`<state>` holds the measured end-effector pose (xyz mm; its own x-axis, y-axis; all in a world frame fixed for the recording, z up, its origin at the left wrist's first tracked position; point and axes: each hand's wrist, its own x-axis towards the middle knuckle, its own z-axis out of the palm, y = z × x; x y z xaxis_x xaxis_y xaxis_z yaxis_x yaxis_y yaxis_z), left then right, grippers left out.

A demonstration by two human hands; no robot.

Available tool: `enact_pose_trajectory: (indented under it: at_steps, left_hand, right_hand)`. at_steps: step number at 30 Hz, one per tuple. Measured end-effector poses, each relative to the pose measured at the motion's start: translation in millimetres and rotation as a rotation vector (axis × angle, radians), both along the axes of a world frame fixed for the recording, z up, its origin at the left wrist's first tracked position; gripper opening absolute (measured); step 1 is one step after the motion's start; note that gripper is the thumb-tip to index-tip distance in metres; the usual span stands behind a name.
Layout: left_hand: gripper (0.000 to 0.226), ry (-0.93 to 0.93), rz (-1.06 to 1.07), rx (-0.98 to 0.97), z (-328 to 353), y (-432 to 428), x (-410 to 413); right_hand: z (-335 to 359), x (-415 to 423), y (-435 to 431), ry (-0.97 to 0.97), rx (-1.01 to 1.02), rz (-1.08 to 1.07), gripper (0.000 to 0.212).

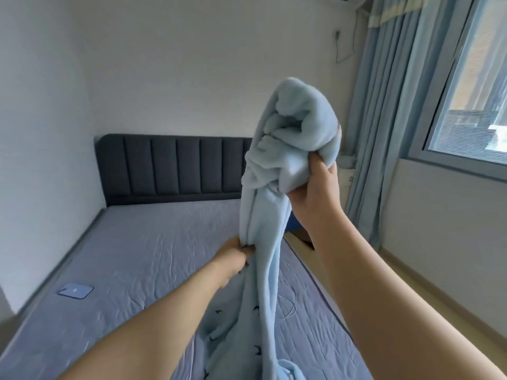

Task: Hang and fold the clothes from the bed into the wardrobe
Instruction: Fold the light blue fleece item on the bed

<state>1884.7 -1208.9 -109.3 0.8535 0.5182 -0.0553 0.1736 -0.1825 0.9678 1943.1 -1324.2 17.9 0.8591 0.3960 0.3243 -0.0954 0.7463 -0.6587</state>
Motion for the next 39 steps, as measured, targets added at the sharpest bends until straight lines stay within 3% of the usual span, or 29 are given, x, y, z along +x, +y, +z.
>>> enact_pose_trajectory:
  at_steps: [4, 7, 13, 15, 19, 23, 26, 29, 31, 36, 39]
  left_hand:
    - [0.015, 0.07, 0.078, 0.127, 3, 17, -16]
    - [0.018, 0.062, 0.128, 0.144, 1, 25, -25]
    - [0.011, -0.145, 0.223, -0.317, 18, 32, -31]
    - [0.014, -0.211, 0.313, -0.465, 25, 31, -29]
    - [0.016, -0.26, 0.349, -0.715, 42, 27, -32]
    - [0.016, -0.245, 0.292, -0.788, 57, 18, -29]
    - [0.014, -0.234, 0.249, -0.738, 55, 11, -25]
    - [0.016, -0.203, 0.147, -0.553, 40, 8, -24]
    - [0.008, -0.082, 0.022, -0.375, 25, 4, -28]
    - [0.06, 0.278, -0.216, -0.111, -15, -2, -43]
    - [0.043, 0.382, -0.187, 0.006, -26, -7, -50]
  right_hand:
    - [-17, 13, -1, 0.111, -0.102, -0.059, 0.012]
    - [-40, 21, 5, 0.156, -0.262, -0.1, 0.026]
    - [-91, 18, 23, 0.21, -0.497, 0.192, 0.04]
    - [-109, 12, 23, 0.127, -0.634, 0.284, 0.04]
    - [-142, 3, 14, -0.106, -0.889, 0.476, 0.073]
    - [-162, -8, 1, -0.295, -0.992, 0.575, 0.039]
    - [-166, -10, 0, -0.327, -1.075, 0.277, 0.008]
    - [-164, -4, 0, -0.158, -0.949, 0.102, 0.015]
    - [-158, 2, 0, -0.028, -0.887, 0.054, 0.013]
    - [-139, 10, 11, 0.268, -0.735, 0.059, 0.029]
    - [-130, 11, 15, 0.312, -0.634, 0.084, 0.03]
